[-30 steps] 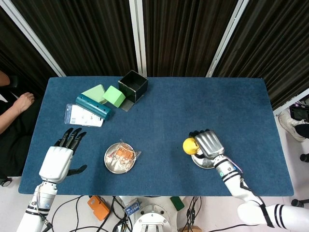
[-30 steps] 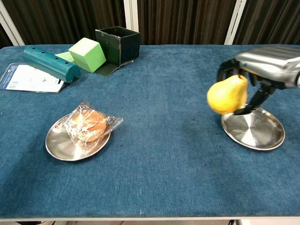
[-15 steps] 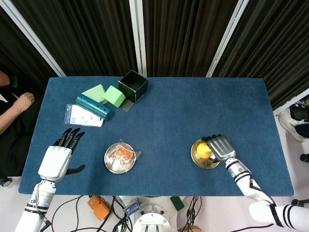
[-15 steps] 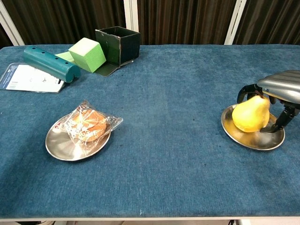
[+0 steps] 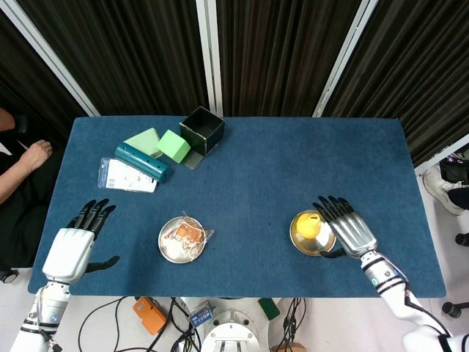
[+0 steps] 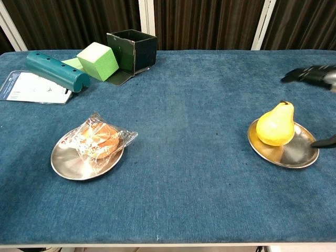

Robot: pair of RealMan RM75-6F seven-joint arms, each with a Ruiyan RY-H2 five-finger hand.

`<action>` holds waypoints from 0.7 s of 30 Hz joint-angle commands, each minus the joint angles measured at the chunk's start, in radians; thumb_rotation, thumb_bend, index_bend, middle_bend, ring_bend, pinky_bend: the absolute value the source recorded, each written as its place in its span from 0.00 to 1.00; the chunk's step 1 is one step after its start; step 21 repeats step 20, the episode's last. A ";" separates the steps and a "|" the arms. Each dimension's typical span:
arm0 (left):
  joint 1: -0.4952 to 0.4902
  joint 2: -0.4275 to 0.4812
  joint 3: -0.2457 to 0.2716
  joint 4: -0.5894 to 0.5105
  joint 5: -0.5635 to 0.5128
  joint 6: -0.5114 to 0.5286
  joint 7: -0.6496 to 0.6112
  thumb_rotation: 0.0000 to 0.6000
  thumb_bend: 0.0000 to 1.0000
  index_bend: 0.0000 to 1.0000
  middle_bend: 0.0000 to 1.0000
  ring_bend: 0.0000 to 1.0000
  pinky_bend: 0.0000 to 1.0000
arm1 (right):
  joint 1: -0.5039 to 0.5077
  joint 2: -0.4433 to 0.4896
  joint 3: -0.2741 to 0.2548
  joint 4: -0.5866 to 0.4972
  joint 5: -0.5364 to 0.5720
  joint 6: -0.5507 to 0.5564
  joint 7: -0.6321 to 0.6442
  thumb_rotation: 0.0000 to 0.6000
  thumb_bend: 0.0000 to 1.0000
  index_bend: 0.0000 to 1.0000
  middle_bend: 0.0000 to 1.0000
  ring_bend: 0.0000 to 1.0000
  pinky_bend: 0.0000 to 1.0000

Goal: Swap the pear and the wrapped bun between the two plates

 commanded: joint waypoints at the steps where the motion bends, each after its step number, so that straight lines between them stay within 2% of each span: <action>1: 0.117 -0.042 0.058 0.209 0.131 0.158 -0.170 1.00 0.05 0.11 0.03 0.00 0.25 | -0.203 0.062 -0.085 -0.012 -0.185 0.317 -0.041 0.71 0.15 0.00 0.00 0.00 0.02; 4: 0.202 -0.119 0.077 0.392 0.143 0.254 -0.240 1.00 0.05 0.11 0.01 0.00 0.19 | -0.336 0.017 -0.127 0.085 -0.251 0.492 -0.046 0.75 0.16 0.00 0.00 0.00 0.00; 8: 0.277 -0.170 0.099 0.529 0.094 0.273 -0.310 1.00 0.05 0.11 0.00 0.00 0.11 | -0.439 -0.033 -0.150 0.224 -0.279 0.607 0.112 0.80 0.15 0.00 0.00 0.00 0.00; 11: 0.292 -0.183 0.107 0.579 0.077 0.247 -0.396 1.00 0.05 0.11 0.00 0.00 0.11 | -0.463 -0.039 -0.137 0.282 -0.300 0.644 0.162 0.83 0.15 0.00 0.00 0.00 0.00; 14: 0.290 -0.175 0.106 0.605 0.112 0.255 -0.396 1.00 0.05 0.11 0.00 0.00 0.11 | -0.474 -0.043 -0.118 0.299 -0.293 0.646 0.180 0.83 0.15 0.00 0.00 0.00 0.00; 21: 0.308 -0.188 0.090 0.627 0.147 0.292 -0.395 1.00 0.05 0.11 0.00 0.00 0.11 | -0.485 -0.032 -0.114 0.306 -0.328 0.636 0.206 0.83 0.15 0.00 0.00 0.00 0.00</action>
